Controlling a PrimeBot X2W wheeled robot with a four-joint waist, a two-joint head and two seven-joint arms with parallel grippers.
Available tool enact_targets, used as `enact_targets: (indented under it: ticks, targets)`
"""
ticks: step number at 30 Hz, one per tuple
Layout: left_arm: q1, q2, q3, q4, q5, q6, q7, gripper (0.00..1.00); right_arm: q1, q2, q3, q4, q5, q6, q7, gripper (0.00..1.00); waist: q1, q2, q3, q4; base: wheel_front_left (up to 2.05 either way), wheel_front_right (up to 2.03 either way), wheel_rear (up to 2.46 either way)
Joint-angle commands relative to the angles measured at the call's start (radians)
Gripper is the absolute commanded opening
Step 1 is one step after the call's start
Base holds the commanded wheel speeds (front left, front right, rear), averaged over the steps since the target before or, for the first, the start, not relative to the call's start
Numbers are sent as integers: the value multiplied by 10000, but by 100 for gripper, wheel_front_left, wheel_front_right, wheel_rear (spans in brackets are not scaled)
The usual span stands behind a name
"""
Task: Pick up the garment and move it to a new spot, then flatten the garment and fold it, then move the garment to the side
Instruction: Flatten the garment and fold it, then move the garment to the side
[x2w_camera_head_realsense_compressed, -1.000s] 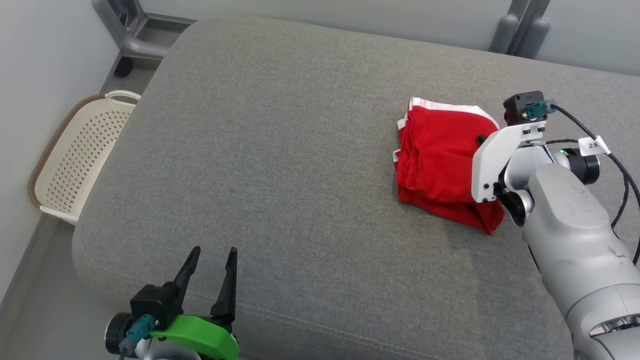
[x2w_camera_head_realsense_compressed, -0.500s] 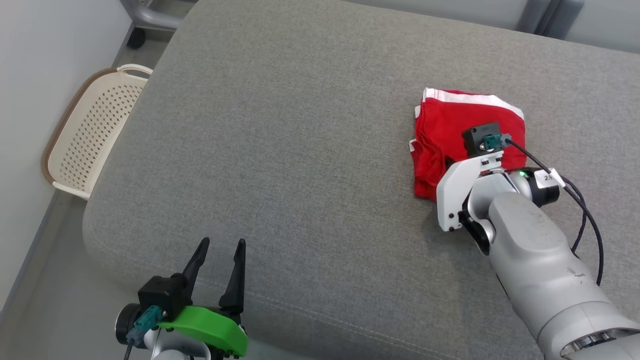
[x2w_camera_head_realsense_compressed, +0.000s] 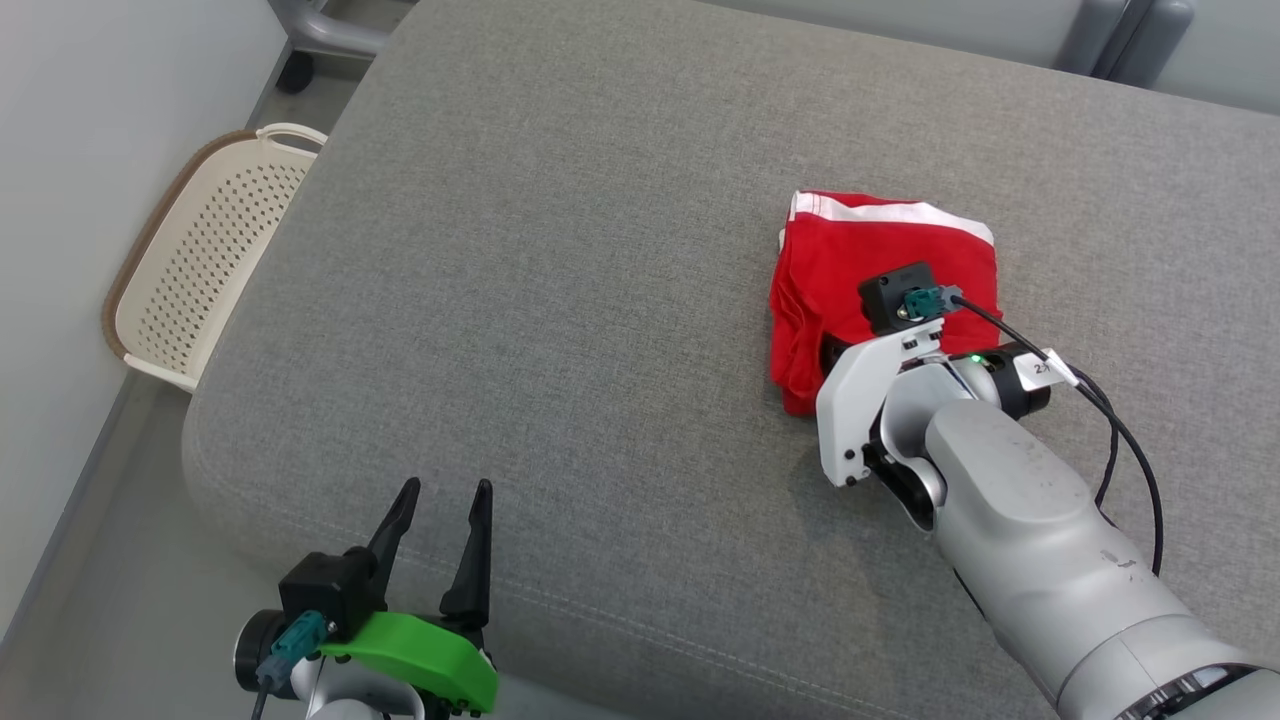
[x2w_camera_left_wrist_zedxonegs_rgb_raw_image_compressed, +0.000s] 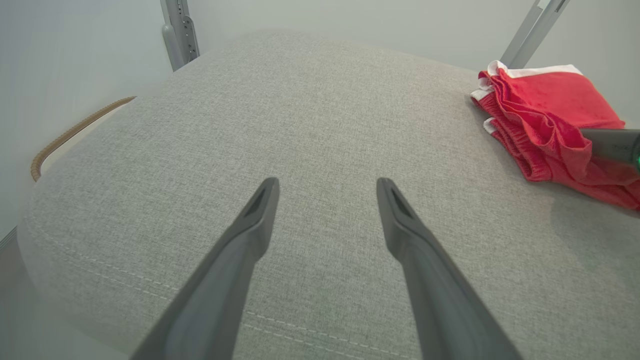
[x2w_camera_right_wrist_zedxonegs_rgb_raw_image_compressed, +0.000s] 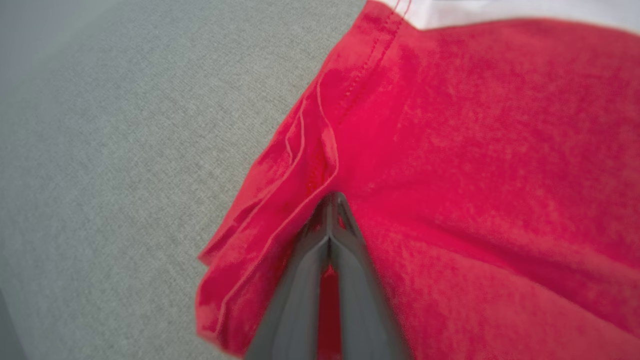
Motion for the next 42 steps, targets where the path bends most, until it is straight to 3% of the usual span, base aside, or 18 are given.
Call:
enact_targets:
  ticks: [1,20,22,23,24,34,42]
  targets:
    - [-131,-25,33,31,82,-57,-38,100,59,-9,86,-23,35,1,-66,0,0,0,-48,-20,0,0,0]
    - [163,-6,154,68,151,-87,-45,100,253,-12,1977,-929,1891,1,219,0,0,0,-478,-127,0,0,0]
    - [232,28,182,75,147,-67,-43,100,125,-18,2130,-1038,2067,1,298,49,0,0,-595,-171,0,0,0]
    - [267,51,200,71,145,-52,-45,100,48,-18,2140,-1074,2163,-1,313,94,0,0,-657,-202,0,0,0]
    - [296,74,218,67,141,-32,-45,100,-45,-18,2089,-1057,2230,-1,381,100,0,0,-721,-242,0,0,0]
    - [695,285,274,-62,102,47,-30,100,-793,-14,588,233,1714,-1,992,100,0,0,-1289,-739,0,0,0]
    - [932,409,227,-362,29,136,102,100,-1345,-1,-1415,2269,783,1,960,100,0,0,-1351,-1091,0,0,0]
